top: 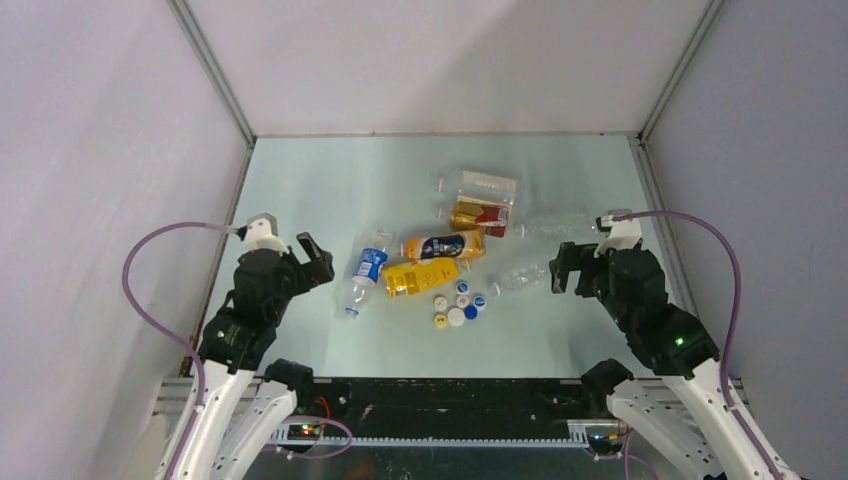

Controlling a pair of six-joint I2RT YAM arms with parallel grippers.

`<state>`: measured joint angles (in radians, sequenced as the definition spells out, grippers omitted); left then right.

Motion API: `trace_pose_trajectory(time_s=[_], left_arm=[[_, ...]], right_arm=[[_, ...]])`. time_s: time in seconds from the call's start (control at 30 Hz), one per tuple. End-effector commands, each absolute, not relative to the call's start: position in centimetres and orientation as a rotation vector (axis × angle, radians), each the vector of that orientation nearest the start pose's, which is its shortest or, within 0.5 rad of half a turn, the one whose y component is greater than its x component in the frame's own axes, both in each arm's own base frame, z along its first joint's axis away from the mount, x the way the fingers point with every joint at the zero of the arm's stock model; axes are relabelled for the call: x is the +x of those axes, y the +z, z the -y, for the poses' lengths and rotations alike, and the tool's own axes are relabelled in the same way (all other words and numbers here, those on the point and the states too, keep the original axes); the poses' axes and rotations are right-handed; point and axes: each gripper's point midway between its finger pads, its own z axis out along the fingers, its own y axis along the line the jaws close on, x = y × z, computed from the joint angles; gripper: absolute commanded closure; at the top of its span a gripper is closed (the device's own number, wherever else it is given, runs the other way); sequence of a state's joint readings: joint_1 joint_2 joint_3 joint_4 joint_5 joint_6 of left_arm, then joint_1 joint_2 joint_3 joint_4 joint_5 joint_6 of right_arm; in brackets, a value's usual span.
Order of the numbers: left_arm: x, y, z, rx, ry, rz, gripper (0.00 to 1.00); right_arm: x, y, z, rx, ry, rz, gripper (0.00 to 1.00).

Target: Screw on the bottle caps

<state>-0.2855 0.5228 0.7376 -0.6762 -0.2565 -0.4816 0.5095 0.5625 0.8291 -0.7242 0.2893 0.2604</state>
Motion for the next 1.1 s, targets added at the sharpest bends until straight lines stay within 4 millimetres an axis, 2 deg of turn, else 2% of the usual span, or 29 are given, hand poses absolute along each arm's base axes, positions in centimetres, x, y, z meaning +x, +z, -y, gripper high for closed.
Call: trace_pose_trajectory(time_s=[0.0, 0.3, 0.33, 0.37, 0.4, 0.43, 0.47, 0.5, 0.53, 0.57, 0.6, 0.63, 0.67, 0.7, 0.73, 0.77, 0.93, 1.07], left_arm=[[22.4, 22.0, 4.3, -0.374, -0.250, -2.013, 0.00], [24.0, 20.1, 4.7, -0.324, -0.159, -2.173, 0.00], [24.3, 19.3, 4.8, -0.311, -0.136, -2.217, 0.00], [24.6, 19.5, 4.9, -0.301, -0.135, -2.227, 0.00], [25.0, 18.6, 5.0, -0.286, -0.109, -2.274, 0.00], [25.4, 18.8, 5.3, -0.276, -0.114, -2.284, 0.00], [25.8, 17.9, 5.5, -0.259, -0.094, -2.332, 0.00], [26.3, 18.2, 5.9, -0.244, -0.111, -2.342, 0.00], [26.7, 17.1, 6.4, -0.223, -0.106, -2.398, 0.00], [27.2, 17.3, 6.6, -0.214, -0.109, -2.408, 0.00], [27.6, 16.2, 7.0, -0.199, -0.097, -2.465, 0.00], [28.3, 16.5, 7.3, -0.190, -0.101, -2.473, 0.00], [28.7, 15.3, 7.5, -0.182, -0.085, -2.523, 0.00], [29.4, 15.6, 7.8, -0.174, -0.088, -2.529, 0.00], [29.9, 14.4, 8.1, -0.164, -0.083, -2.578, 0.00], [30.6, 14.1, 8.5, -0.157, -0.081, -2.603, 0.00], [33.2, 12.9, 10.6, -0.128, -0.143, -2.654, 0.00], [33.7, 10.7, 11.7, -0.114, -0.155, -2.721, 0.00]], right_arm=[[21.4, 23.0, -8.0, -0.053, 0.235, -2.021, 0.01], [21.7, 19.9, -9.0, -0.075, 0.244, -2.133, 0.01], [21.7, 19.8, -9.2, -0.077, 0.248, -2.137, 0.01], [21.8, 19.8, -9.5, -0.080, 0.260, -2.139, 0.01], [21.9, 19.8, -9.6, -0.072, 0.270, -2.139, 0.01], [22.0, 19.8, -9.9, -0.074, 0.285, -2.140, 0.01], [22.0, 19.8, -10.1, -0.070, 0.297, -2.141, 0.01], [21.9, 19.5, -10.4, -0.083, 0.310, -2.153, 0.01], [21.9, 19.3, -10.5, -0.098, 0.313, -2.157, 0.01], [21.8, 18.8, -10.6, -0.112, 0.311, -2.171, 0.01], [21.8, 18.6, -10.6, -0.114, 0.307, -2.177, 0.01], [21.8, 18.3, -10.6, -0.120, 0.303, -2.186, 0.00], [21.8, 18.2, -10.7, -0.126, 0.306, -2.190, 0.00], [21.8, 18.0, -10.7, -0.135, 0.303, -2.197, 0.01], [21.9, 17.9, -11.0, -0.145, 0.312, -2.202, 0.01], [21.8, 17.8, -11.1, -0.153, 0.315, -2.204, 0.01], [22.0, 17.7, -11.6, -0.163, 0.338, -2.208, 0.01], [22.1, 17.6, -11.9, -0.170, 0.346, -2.215, 0.01]])
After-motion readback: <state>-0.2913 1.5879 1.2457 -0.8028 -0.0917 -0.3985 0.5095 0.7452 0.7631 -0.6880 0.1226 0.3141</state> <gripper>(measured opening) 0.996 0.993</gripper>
